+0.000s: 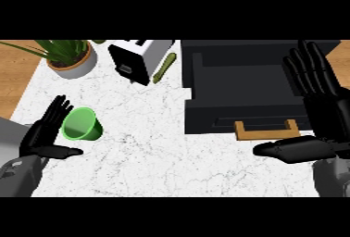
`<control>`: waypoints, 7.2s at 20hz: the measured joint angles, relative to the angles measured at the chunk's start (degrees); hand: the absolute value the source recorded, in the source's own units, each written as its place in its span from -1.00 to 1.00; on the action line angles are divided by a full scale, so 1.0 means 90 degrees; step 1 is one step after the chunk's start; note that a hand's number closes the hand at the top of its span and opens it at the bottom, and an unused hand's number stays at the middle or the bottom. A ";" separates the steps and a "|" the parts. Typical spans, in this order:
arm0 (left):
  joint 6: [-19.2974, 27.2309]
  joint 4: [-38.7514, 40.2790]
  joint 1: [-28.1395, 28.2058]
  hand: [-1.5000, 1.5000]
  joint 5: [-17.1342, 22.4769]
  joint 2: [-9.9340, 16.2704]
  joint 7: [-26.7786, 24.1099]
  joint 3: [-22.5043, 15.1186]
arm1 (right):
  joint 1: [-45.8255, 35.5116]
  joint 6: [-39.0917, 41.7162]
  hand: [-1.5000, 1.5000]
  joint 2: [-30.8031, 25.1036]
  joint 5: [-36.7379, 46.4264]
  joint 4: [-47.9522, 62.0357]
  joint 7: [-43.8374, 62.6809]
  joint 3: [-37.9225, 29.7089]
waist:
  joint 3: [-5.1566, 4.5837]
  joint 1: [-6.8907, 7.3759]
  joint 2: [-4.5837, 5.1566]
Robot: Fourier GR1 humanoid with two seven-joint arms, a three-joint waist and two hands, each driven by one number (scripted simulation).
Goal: Pick up the cup, place it into the drawer and close the drawer
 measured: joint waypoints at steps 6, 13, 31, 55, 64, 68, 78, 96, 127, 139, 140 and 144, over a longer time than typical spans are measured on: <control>0.0204 0.0689 -0.0138 -1.00 -0.0186 0.0028 -0.0507 -0.0007 | -0.0197 0.0054 -1.00 -0.0073 -0.0130 0.0012 0.0167 -0.0096 | -0.0033 -0.0033 0.0031; 0.0359 0.1084 -0.0269 -1.00 -0.0288 -0.0010 -0.0833 -0.0004 | -0.0273 0.0021 -1.00 -0.0022 -0.0084 0.0068 0.0182 -0.0056 | -0.0070 -0.0064 0.0072; -0.0018 0.1296 -0.0644 1.00 -0.0321 -0.0389 -0.0971 -0.0056 | -0.0315 0.0169 -1.00 -0.0145 -0.0173 0.0124 0.0211 -0.0158 | -0.0077 -0.0144 0.0089; 0.2065 -0.0024 -0.0994 1.00 0.0204 -0.1736 -0.2050 0.0433 | -0.0076 0.0292 -1.00 -0.0338 -0.0326 0.0111 0.0211 -0.0525 | -0.0035 0.0130 -0.0042; 0.2189 -0.1524 -0.1970 1.00 0.0247 -0.2343 -0.0648 -0.0230 | -0.0024 0.0223 -1.00 -0.0324 -0.0162 0.0188 0.0146 -0.0556 | -0.0026 0.0238 -0.0096; 0.2521 -0.2230 -0.2401 1.00 0.0349 -0.2507 0.0330 -0.0562 | 0.0194 0.0331 -1.00 -0.0338 -0.0184 0.0159 -0.0030 -0.0606 | -0.0025 0.0223 -0.0094; 0.4099 -0.2082 -0.4234 1.00 0.0857 -0.2605 0.2111 -0.1542 | -0.0113 0.0313 -1.00 -0.0345 -0.0184 0.0406 -0.0046 -0.0661 | -0.0027 0.0047 -0.0034; 0.4602 0.0624 -0.5642 1.00 0.1503 -0.2616 0.3227 -0.3178 | -0.0545 0.0499 -1.00 -0.0226 -0.0222 0.0560 -0.0179 -0.0351 | -0.0017 -0.0679 0.0174; 0.4674 0.0095 -0.5061 -1.00 0.3845 -0.2615 0.1382 -0.3115 | -0.0317 0.2668 -1.00 -0.1338 0.1178 0.0638 0.0356 0.1900 | -0.0026 -0.0255 0.0057; 0.4128 -0.0654 -0.4012 -1.00 0.3968 -0.2375 0.1070 -0.2989 | -0.0970 0.1472 1.00 -0.0863 0.3580 0.4249 -0.1155 0.2681 | -0.0023 0.0484 0.0001; 0.4083 -0.0783 -0.3881 -1.00 0.3973 -0.2322 0.1080 -0.2993 | -0.1105 0.1349 1.00 -0.0799 0.3684 0.4629 -0.1266 0.2659 | -0.0022 0.0526 -0.0004; 0.3919 -0.1176 -0.3559 -1.00 0.3980 -0.2118 0.1202 -0.3016 | -0.1784 0.0868 1.00 -0.0670 0.3918 0.6032 -0.1984 0.2395 | -0.0032 0.0687 -0.0003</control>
